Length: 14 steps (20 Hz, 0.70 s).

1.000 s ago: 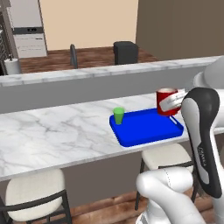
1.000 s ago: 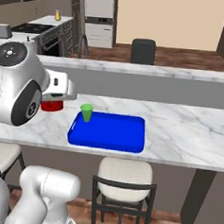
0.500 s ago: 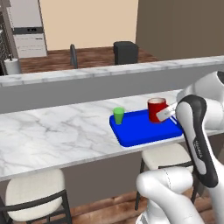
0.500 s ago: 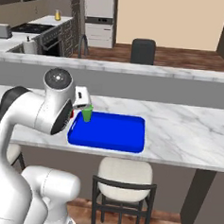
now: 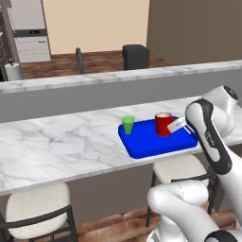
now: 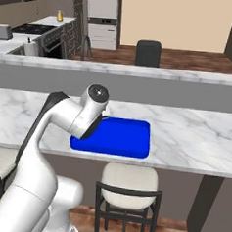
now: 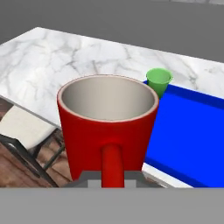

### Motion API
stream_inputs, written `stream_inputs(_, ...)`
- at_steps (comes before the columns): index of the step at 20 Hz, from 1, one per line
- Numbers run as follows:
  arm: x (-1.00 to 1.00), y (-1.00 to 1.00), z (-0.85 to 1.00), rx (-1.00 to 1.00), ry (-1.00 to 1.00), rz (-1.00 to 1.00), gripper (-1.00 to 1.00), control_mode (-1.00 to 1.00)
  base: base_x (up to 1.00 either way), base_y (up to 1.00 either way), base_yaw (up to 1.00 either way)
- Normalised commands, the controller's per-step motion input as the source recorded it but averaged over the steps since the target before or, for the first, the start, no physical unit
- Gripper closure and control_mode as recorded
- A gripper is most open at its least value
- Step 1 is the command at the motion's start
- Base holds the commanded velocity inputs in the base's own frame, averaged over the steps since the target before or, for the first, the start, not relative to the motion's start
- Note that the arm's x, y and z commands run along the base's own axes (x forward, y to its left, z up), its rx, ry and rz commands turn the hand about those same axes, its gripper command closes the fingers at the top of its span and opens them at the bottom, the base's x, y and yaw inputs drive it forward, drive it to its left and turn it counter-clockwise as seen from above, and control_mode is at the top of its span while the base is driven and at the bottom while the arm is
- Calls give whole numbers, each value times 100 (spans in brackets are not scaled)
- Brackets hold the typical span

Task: There is a tray on the dining counter. Grab the cup, mug, and pitcher and place them on the tray. The pitcher may be placed next to the tray if it cannot fit the tray.

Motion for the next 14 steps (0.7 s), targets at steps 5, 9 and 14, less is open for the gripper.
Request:
stream_inputs(5, 66, -12, -31, 5, 7, 1, 100, -100, 0, 0, 0)
stream_inputs(9, 72, 0, -49, 0, 1, 0, 100, -100, 0, 0, 0)
stream_inputs(14, 67, 0, -52, -2, 0, 0, 100, -100, 0, 0, 0)
